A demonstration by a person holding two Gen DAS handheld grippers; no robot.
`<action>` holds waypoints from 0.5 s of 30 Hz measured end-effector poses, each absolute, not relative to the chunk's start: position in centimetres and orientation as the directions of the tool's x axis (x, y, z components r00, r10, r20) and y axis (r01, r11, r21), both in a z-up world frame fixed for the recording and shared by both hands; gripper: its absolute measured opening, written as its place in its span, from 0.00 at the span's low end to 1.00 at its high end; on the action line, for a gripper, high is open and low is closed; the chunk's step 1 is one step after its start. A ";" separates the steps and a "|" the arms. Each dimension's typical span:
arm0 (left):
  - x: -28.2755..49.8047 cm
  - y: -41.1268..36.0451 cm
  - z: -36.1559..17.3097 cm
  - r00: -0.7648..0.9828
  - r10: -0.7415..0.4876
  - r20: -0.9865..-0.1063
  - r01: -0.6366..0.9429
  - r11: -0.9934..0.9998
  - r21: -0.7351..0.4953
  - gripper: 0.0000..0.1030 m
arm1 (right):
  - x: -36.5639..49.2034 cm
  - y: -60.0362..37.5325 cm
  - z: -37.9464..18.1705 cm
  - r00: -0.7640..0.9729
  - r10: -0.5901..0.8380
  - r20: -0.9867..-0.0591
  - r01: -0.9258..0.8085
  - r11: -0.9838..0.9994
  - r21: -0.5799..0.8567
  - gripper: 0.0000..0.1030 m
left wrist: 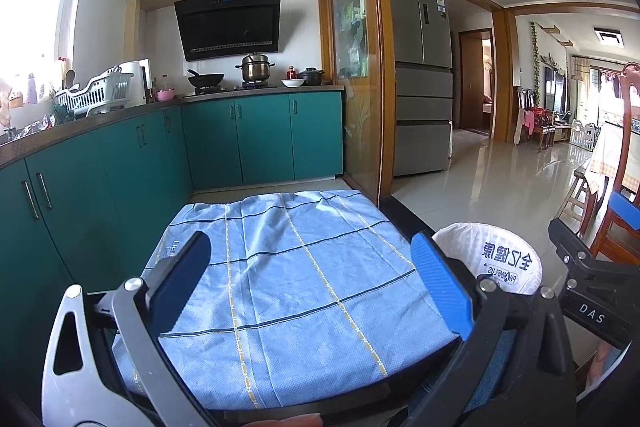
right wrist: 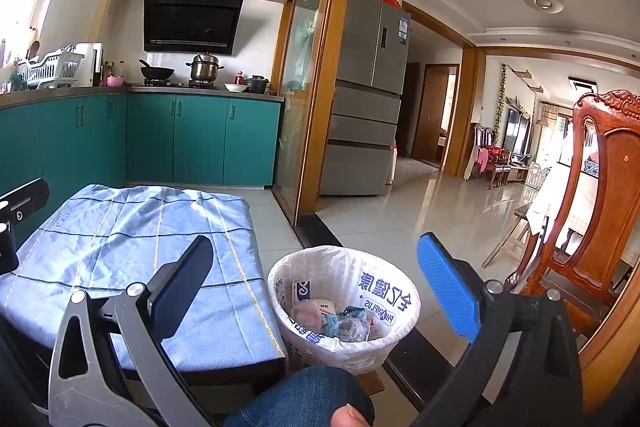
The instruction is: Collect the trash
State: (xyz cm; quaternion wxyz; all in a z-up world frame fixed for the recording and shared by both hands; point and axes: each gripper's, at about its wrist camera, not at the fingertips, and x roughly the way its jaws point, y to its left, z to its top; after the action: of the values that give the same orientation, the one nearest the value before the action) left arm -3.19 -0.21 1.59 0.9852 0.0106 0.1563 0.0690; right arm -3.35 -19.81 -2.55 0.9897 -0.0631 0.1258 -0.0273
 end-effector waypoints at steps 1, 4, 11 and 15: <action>-3.2 -0.2 1.6 0.942 0.139 -0.306 -0.133 0.990 0.042 0.97 | -3.3 -19.8 -2.5 0.967 -0.070 -0.246 0.039 0.991 -0.131 0.97; -3.1 0.0 1.5 0.941 0.141 -0.307 -0.136 0.990 0.037 0.97 | -3.2 -19.8 -2.6 0.966 -0.071 -0.249 0.039 0.991 -0.130 0.97; -3.1 -0.2 1.2 0.945 0.132 -0.299 -0.126 0.991 0.040 0.97 | -2.8 -19.6 -3.2 0.962 -0.071 -0.264 0.038 0.991 -0.130 0.97; -2.6 0.1 0.8 0.937 0.123 -0.328 -0.121 0.992 0.026 0.97 | -2.3 -19.6 -3.6 0.956 -0.071 -0.285 0.037 0.992 -0.124 0.97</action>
State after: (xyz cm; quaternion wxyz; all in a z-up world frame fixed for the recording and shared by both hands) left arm -2.63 0.10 0.78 0.9840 0.0025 0.1670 0.0620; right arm -2.30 -19.63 -3.61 0.9872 -0.0588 0.1460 -0.0273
